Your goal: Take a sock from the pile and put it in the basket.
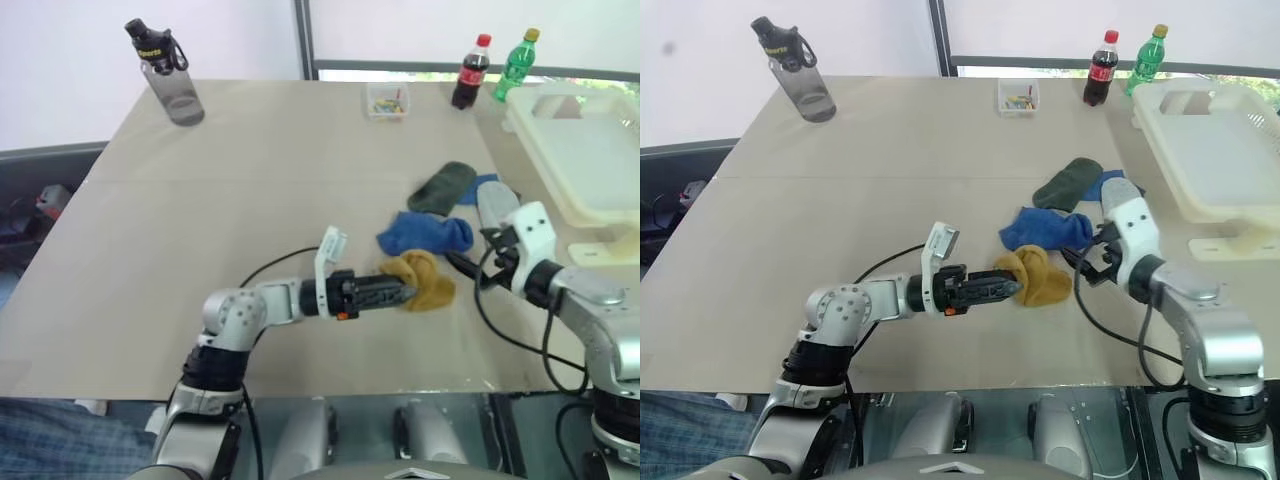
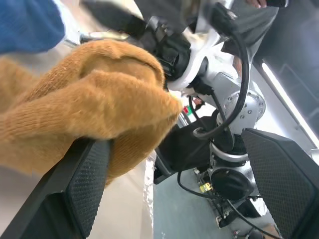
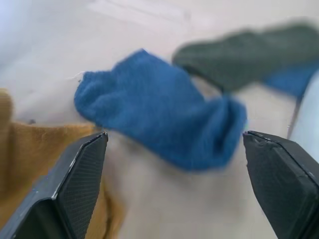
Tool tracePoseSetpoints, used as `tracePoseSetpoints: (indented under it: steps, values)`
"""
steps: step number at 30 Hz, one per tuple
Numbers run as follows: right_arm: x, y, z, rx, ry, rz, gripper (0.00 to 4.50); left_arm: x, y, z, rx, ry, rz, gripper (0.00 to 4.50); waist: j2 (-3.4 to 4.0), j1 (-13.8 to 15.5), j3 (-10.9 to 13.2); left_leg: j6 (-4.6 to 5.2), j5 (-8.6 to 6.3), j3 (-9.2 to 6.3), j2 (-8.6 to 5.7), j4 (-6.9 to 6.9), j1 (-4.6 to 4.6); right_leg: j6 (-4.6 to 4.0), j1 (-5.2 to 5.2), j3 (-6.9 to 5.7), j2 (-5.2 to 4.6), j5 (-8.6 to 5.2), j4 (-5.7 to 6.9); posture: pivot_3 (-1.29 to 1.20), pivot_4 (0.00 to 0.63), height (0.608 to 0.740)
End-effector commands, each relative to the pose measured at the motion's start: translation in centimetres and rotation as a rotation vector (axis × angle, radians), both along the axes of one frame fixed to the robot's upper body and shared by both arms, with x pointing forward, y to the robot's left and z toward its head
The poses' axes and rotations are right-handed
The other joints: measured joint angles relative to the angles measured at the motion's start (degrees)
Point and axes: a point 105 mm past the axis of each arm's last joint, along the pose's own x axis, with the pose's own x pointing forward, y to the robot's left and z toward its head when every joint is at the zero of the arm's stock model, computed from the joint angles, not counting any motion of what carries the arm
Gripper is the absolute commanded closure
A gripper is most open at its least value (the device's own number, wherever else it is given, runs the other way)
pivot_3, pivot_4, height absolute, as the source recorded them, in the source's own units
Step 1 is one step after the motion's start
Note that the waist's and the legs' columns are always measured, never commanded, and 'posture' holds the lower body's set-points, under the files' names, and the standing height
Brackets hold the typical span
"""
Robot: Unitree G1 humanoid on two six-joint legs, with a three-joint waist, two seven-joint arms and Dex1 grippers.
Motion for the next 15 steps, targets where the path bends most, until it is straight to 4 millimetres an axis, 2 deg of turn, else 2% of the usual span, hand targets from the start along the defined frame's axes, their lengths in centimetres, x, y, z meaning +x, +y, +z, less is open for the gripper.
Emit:
tracePoseSetpoints:
  steps: [1,7,11,15]
  values:
    - [-0.8,0.2,2.2,0.136,-0.018,0.036,0.00,0.4,-0.7,0.0,-0.008,-0.012,-0.022,0.06,0.01,-0.22,0.01,0.01,-0.01,0.00,0.01,0.00,0.00,0.00,0.00,0.00,0.02,0.00,0.00,0.00,0.150,0.740]
    - [-1.4,1.6,3.8,0.266,-0.013,0.111,0.00,1.1,-1.1,-0.8,0.011,0.005,-0.009,0.06,0.06,-0.25,0.03,0.03,-0.01,-0.01,0.03,0.01,0.03,0.00,-0.01,0.02,0.09,0.00,0.08,0.00,0.150,0.740]
    - [-2.6,2.7,2.5,0.174,0.029,0.188,0.00,1.2,-1.3,-0.9,0.008,0.007,-0.012,0.06,0.07,-0.05,0.04,0.04,-0.01,0.00,0.01,0.01,-0.04,0.01,-0.01,0.01,0.06,0.00,0.01,0.00,0.150,0.740]
    - [-2.4,3.1,0.9,0.118,0.072,0.180,0.00,1.3,-1.5,-0.8,0.002,0.006,-0.014,0.06,0.07,-0.19,0.04,0.04,-0.01,0.01,0.00,0.02,-0.04,0.01,-0.01,0.03,0.05,-0.01,0.00,0.00,0.150,0.740]
